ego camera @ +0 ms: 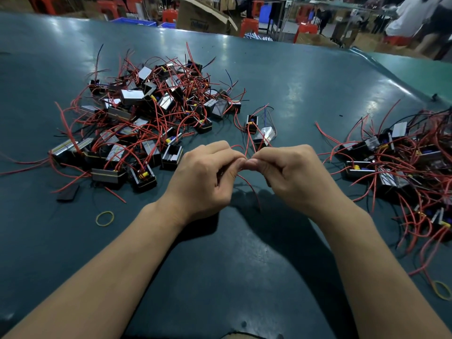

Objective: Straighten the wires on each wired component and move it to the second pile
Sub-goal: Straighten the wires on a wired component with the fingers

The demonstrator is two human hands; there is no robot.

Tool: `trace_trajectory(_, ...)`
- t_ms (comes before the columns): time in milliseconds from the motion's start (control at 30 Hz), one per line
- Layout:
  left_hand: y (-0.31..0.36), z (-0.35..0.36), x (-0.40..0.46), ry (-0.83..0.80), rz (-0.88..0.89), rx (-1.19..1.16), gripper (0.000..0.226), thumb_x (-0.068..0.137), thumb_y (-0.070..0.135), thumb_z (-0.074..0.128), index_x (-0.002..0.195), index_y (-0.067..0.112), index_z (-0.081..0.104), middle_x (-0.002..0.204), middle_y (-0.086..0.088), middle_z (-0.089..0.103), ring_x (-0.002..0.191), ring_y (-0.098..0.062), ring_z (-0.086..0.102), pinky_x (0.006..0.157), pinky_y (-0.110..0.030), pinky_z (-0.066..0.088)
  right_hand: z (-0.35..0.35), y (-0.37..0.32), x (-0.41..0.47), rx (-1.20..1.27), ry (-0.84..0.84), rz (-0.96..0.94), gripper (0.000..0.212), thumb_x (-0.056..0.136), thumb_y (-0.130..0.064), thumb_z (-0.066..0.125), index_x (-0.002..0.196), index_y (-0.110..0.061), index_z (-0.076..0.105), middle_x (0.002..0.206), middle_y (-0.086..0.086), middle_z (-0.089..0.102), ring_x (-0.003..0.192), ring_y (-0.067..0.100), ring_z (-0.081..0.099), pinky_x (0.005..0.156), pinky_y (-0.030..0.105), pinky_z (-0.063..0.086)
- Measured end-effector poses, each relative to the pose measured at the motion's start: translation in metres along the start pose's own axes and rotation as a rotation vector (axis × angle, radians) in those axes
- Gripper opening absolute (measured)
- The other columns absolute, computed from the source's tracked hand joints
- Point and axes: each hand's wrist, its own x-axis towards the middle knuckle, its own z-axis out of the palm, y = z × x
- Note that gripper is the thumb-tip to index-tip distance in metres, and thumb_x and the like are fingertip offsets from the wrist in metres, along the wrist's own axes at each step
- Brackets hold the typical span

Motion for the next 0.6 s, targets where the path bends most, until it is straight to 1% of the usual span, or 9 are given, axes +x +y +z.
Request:
trace_trajectory(67, 0.0, -0.001, 0.001, 0.011, 0.012, -0.007, 0.017, 0.093, 0.009, 0.057, 0.091, 0.001, 0.072, 0.077, -0.011, 0.062, 0.068, -0.031, 0.059, 0.061, -0.044, 0.049, 0.001, -0.006, -0.001, 0.118, -0.02, 0.063, 0.033, 0.096, -0.026, 0.058, 0.066, -0.015, 0.064, 0.043, -0.013, 0.036, 0.042, 0.007, 0.035, 0.046, 0.022, 0.032)
trace_trajectory(100, 0.0, -0.002, 0.001, 0.03, 0.016, -0.009, 0.018, 0.093, 0.008, 0.056, 0.091, 0.001, 0.072, 0.077, -0.011, 0.062, 0.068, -0.03, 0.059, 0.061, -0.043, 0.049, 0.003, -0.012, 0.0, 0.256, -0.022, 0.155, 0.036, 0.098, -0.023, 0.057, 0.062, -0.02, 0.06, 0.041, -0.011, 0.038, 0.04, 0.006, 0.035, 0.045, 0.019, 0.029)
trace_trajectory(200, 0.001, -0.002, 0.002, 0.081, 0.031, 0.003, 0.017, 0.094, 0.007, 0.057, 0.092, -0.001, 0.072, 0.076, -0.011, 0.062, 0.068, -0.028, 0.059, 0.062, -0.041, 0.05, 0.009, -0.026, 0.008, 0.963, -0.037, 0.676, 0.041, 0.098, -0.016, 0.05, 0.057, -0.017, 0.05, 0.039, -0.007, 0.033, 0.032, 0.008, 0.03, 0.032, 0.016, 0.022)
trace_trajectory(267, 0.002, 0.001, 0.002, 0.081, 0.057, 0.046, 0.016, 0.094, 0.008, 0.058, 0.091, 0.001, 0.072, 0.075, -0.011, 0.061, 0.066, -0.03, 0.059, 0.061, -0.041, 0.05, 0.007, -0.028, 0.013, 1.527, -0.143, 1.03, 0.033, 0.089, -0.013, 0.045, 0.056, -0.016, 0.044, 0.038, -0.007, 0.028, 0.028, 0.005, 0.027, 0.024, 0.015, 0.017)
trace_trajectory(333, 0.002, 0.004, 0.001, 0.073, 0.095, 0.13, 0.016, 0.093, 0.01, 0.059, 0.088, 0.001, 0.072, 0.072, -0.011, 0.059, 0.064, -0.032, 0.057, 0.06, -0.043, 0.049, 0.006, -0.026, 0.015, 1.959, -0.167, 1.203, 0.026, 0.078, -0.008, 0.04, 0.053, -0.014, 0.038, 0.035, -0.007, 0.029, 0.025, 0.005, 0.031, 0.023, 0.017, 0.025)
trace_trajectory(367, 0.002, 0.007, 0.001, 0.073, 0.112, 0.16, 0.016, 0.093, 0.01, 0.06, 0.087, 0.001, 0.072, 0.071, -0.011, 0.058, 0.063, -0.033, 0.056, 0.06, -0.043, 0.049, 0.005, -0.026, 0.015, 2.061, -0.124, 1.231, 0.024, 0.076, -0.006, 0.039, 0.054, -0.015, 0.036, 0.035, -0.006, 0.029, 0.024, 0.006, 0.032, 0.024, 0.017, 0.028)
trace_trajectory(433, 0.004, 0.012, 0.002, 0.084, 0.11, 0.148, 0.015, 0.093, 0.008, 0.061, 0.09, -0.001, 0.072, 0.072, -0.013, 0.059, 0.065, -0.033, 0.056, 0.062, -0.043, 0.049, 0.004, -0.027, 0.016, 2.028, -0.04, 1.235, 0.023, 0.077, -0.006, 0.039, 0.057, -0.016, 0.034, 0.036, -0.007, 0.028, 0.024, 0.005, 0.031, 0.023, 0.017, 0.026)
trace_trajectory(500, 0.007, 0.014, 0.004, 0.121, 0.058, 0.05, 0.017, 0.093, 0.008, 0.06, 0.099, -0.001, 0.073, 0.077, -0.012, 0.063, 0.072, -0.031, 0.058, 0.069, -0.04, 0.05, 0.001, -0.029, 0.018, 1.761, -0.008, 1.175, 0.026, 0.085, -0.011, 0.04, 0.059, -0.018, 0.038, 0.037, -0.009, 0.026, 0.025, 0.004, 0.027, 0.023, 0.012, 0.017)
trace_trajectory(600, 0.002, 0.007, 0.006, 0.269, -0.08, -0.046, 0.028, 0.098, 0.018, 0.051, 0.107, 0.002, 0.071, 0.088, -0.007, 0.066, 0.085, -0.025, 0.061, 0.081, -0.032, 0.048, -0.01, -0.029, 0.017, 1.426, -0.049, 1.055, 0.031, 0.09, -0.021, 0.045, 0.059, -0.019, 0.044, 0.041, -0.009, 0.026, 0.029, 0.005, 0.025, 0.025, 0.014, 0.017)
